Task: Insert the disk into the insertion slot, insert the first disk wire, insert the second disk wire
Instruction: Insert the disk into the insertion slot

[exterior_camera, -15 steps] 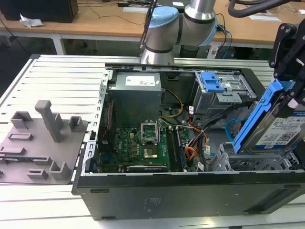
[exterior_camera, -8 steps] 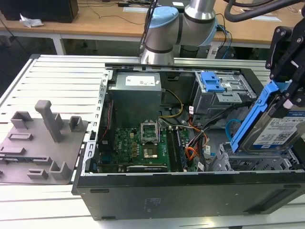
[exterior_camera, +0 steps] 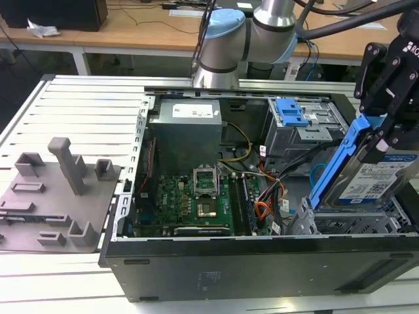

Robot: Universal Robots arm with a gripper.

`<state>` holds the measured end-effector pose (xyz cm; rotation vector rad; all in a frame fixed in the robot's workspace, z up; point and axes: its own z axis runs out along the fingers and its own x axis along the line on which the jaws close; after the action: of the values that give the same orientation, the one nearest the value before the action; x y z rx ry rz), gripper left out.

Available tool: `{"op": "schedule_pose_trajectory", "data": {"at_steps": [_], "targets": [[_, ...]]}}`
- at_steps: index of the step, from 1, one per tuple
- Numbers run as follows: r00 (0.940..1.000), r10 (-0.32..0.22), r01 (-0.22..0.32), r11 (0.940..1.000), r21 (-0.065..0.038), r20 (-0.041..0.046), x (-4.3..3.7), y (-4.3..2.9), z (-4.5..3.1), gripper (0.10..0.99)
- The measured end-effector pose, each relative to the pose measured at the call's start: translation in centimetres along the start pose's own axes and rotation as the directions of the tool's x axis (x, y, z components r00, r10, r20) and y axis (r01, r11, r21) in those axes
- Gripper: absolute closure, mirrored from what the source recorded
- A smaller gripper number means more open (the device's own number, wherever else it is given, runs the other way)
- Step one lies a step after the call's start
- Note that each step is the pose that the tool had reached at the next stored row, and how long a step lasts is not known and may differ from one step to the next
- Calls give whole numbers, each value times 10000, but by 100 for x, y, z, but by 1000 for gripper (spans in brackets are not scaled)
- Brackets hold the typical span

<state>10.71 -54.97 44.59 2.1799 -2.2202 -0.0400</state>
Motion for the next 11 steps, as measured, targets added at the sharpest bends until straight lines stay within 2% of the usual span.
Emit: {"op": "schedule_pose_trajectory", "data": {"at_steps": [2,8,11], "targets": [[10000,-2,2,10000,0,-1,-1,1,15,718],[10000,-1,1,10000,-1,-1,-1,-4,162,718],[10000,-1,1,10000,0,1,-1,-8,258,718]]}}
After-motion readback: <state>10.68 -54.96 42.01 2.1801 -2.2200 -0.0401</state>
